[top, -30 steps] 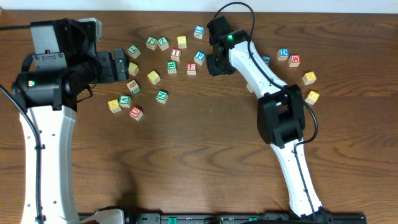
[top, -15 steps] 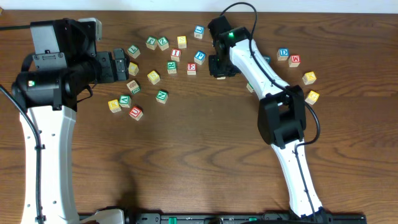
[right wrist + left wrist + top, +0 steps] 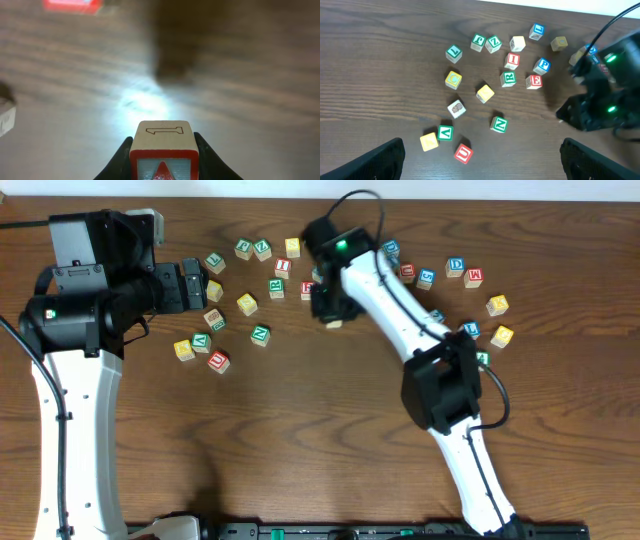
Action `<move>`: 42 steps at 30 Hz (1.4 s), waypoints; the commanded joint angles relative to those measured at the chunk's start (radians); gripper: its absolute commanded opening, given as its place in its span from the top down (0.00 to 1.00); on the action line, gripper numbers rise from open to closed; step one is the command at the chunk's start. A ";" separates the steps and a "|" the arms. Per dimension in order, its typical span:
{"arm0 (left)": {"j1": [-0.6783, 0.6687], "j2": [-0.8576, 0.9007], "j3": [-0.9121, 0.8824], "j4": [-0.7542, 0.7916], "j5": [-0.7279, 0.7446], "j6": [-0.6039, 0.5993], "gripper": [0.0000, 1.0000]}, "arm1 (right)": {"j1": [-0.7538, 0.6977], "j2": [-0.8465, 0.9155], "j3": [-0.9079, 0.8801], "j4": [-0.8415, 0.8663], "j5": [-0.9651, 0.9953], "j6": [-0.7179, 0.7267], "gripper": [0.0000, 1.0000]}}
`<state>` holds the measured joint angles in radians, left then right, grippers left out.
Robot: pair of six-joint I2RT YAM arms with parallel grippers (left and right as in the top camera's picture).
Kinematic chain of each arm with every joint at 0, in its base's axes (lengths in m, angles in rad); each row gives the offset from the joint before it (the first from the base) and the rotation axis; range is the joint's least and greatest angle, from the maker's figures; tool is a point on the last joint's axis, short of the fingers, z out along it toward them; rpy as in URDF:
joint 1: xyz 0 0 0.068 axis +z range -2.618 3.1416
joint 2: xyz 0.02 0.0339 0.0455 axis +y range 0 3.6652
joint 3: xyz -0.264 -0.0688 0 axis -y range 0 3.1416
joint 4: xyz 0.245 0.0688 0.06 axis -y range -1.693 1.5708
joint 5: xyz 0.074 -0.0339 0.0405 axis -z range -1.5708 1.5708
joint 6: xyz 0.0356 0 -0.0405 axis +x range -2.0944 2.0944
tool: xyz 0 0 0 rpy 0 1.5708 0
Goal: Spell out AI2
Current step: 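Carry the red A block toward the center and set it down, then open the right gripper and retract the right arm upward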
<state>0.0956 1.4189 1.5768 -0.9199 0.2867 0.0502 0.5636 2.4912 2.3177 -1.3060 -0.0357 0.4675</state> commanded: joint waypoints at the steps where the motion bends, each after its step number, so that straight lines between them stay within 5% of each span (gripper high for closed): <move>1: 0.004 0.006 0.024 -0.004 0.008 0.009 0.02 | 0.042 -0.024 -0.058 0.022 -0.009 0.106 0.85; 13: 0.004 0.006 0.024 -0.004 0.008 0.010 0.02 | 0.119 -0.023 -0.201 0.145 0.026 0.191 0.88; 26: 0.004 0.006 0.024 -0.004 0.008 0.009 0.02 | 0.118 -0.023 -0.201 0.132 0.026 0.189 0.62; 31: 0.004 0.006 0.024 -0.004 0.008 0.009 0.02 | 0.112 -0.031 -0.193 0.132 0.026 0.181 0.60; 42: 0.004 0.006 0.024 -0.004 0.008 0.009 0.02 | 0.035 -0.068 0.031 0.010 0.011 0.020 0.41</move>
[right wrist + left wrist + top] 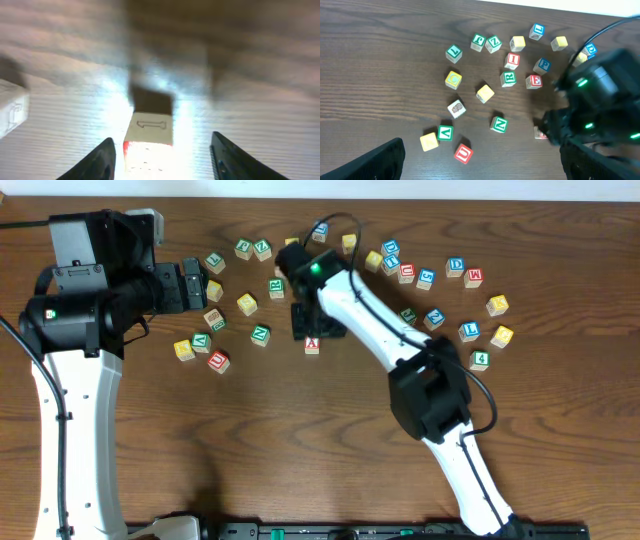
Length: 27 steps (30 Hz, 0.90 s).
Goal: Spell out AI2
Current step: 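Open the right gripper and retract the right arm upward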
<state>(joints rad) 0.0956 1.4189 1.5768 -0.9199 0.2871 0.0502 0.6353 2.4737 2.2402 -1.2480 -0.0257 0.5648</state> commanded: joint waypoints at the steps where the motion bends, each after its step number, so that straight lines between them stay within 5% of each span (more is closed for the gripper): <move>1: 0.004 0.006 0.024 -0.004 0.008 0.009 0.02 | -0.042 -0.050 0.132 -0.061 -0.006 -0.089 0.40; 14: 0.004 0.006 0.024 -0.004 0.008 0.009 0.03 | -0.150 -0.052 0.369 -0.216 -0.041 -0.225 0.39; 27: 0.004 0.006 0.024 -0.010 0.013 -0.010 0.02 | -0.343 -0.159 0.414 -0.292 -0.040 -0.303 0.35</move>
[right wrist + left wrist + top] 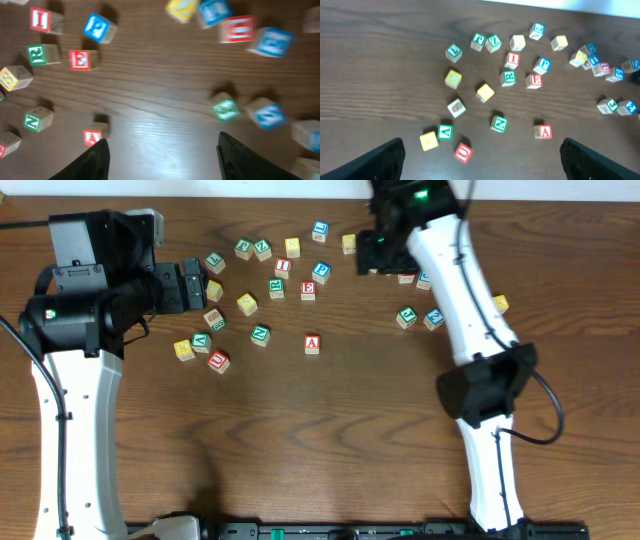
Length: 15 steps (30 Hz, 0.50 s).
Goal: Spell out AI2
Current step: 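Open the right gripper and retract the right arm upward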
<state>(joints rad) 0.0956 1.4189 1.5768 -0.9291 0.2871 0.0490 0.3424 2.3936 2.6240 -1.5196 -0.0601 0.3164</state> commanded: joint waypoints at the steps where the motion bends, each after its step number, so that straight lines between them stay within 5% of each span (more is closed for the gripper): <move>1: 0.004 0.006 0.024 0.011 0.013 -0.009 0.02 | -0.068 -0.086 0.031 -0.029 -0.006 -0.060 0.33; 10: -0.045 0.080 0.061 0.146 0.028 -0.159 0.02 | -0.232 -0.099 0.031 -0.060 -0.007 -0.068 0.32; 15: -0.139 0.286 0.302 0.060 -0.109 -0.163 0.02 | -0.252 -0.099 0.031 -0.075 0.000 -0.072 0.31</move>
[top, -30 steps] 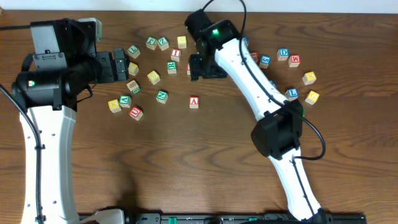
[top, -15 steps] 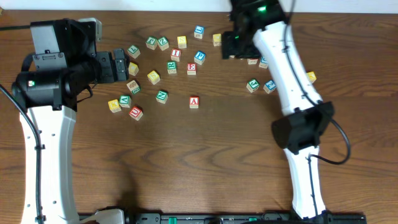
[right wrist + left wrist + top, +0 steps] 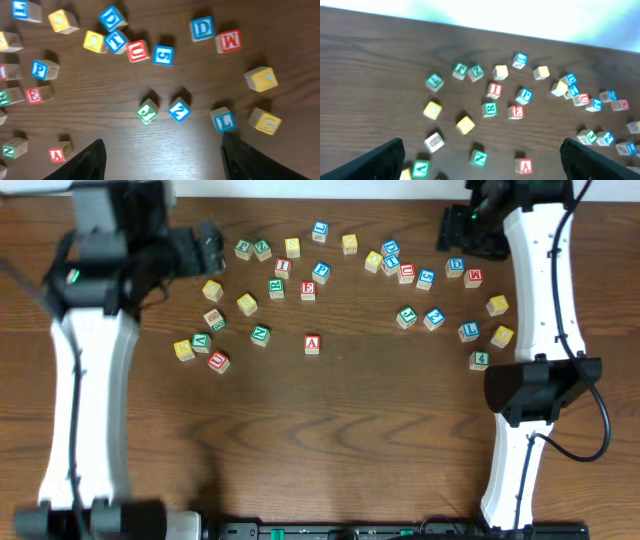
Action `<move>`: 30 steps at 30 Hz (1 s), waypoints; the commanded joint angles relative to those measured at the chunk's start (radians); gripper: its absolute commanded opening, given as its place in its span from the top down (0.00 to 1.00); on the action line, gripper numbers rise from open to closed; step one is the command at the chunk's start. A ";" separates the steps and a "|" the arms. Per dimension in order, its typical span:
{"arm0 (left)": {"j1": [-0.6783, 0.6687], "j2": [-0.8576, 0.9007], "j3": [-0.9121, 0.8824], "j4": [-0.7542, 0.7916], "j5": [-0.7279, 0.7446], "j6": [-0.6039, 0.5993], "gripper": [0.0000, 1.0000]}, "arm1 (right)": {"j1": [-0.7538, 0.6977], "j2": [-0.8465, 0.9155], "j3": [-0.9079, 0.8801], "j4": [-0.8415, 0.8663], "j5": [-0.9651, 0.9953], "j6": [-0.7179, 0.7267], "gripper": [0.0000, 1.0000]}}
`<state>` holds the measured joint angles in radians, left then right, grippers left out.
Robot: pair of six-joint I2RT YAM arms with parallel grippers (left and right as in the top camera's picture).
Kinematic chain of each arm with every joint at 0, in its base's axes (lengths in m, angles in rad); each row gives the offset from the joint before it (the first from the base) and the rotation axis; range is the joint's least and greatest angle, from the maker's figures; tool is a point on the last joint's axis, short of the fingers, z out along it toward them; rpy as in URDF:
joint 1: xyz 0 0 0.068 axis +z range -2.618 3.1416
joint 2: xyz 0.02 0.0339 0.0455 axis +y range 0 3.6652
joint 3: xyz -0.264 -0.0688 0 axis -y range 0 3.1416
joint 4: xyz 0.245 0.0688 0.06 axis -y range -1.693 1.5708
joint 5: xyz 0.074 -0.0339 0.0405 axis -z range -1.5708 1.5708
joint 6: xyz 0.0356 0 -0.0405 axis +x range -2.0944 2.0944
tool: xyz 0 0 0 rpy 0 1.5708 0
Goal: Spell out AI2
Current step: 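Open the right gripper and retract the right arm upward, then move the left gripper over the red I block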
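Note:
The red A block [image 3: 312, 344] stands alone on the brown table, in front of the scattered letter blocks; it also shows as the A block [image 3: 524, 165] and the A block [image 3: 57, 152]. A red I block [image 3: 283, 267] sits in the left cluster, seen too as the I block [image 3: 494, 90]. A blue block that seems to read 2 [image 3: 179, 110] lies beside a green one [image 3: 148, 112]. My right gripper [image 3: 165, 165] is open and empty, high over the right cluster [image 3: 462, 228]. My left gripper [image 3: 482, 162] is open and empty at the back left [image 3: 208, 244].
Several other letter blocks lie in an arc across the back of the table [image 3: 330, 430], from a yellow one [image 3: 183, 350] at the left to a green 4 block [image 3: 480, 360] at the right. Both arm bases stand at the table's front edge.
My right gripper has moved from the back middle to the back right, still open. My left arm has shifted up and back, so its view takes in more of the table. The blocks have not moved.
My right gripper was shut on the A block above the table near the middle cluster. Then it was open with the block standing on the table in front of the clusters. After that it was high at the back, and now at the back right.

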<state>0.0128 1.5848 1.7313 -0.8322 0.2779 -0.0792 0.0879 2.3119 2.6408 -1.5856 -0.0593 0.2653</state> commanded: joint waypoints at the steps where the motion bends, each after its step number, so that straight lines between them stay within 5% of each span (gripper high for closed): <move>1: -0.080 0.177 0.219 -0.065 -0.141 -0.035 0.02 | 0.002 -0.017 0.014 -0.011 0.001 -0.021 0.31; 8: -0.190 0.497 0.529 -0.129 -0.294 -0.035 0.02 | 0.005 -0.017 0.014 -0.028 0.001 -0.027 0.31; 18: -0.267 0.745 0.532 -0.015 -0.340 -0.039 0.00 | 0.005 -0.017 0.013 -0.053 0.001 -0.027 0.27; 30: -0.286 0.825 0.510 0.005 -0.340 -0.039 0.09 | 0.005 -0.017 0.013 -0.053 0.002 -0.028 0.25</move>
<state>-0.2691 2.3825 2.2406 -0.8303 -0.0414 -0.1085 0.0853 2.3119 2.6411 -1.6367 -0.0589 0.2508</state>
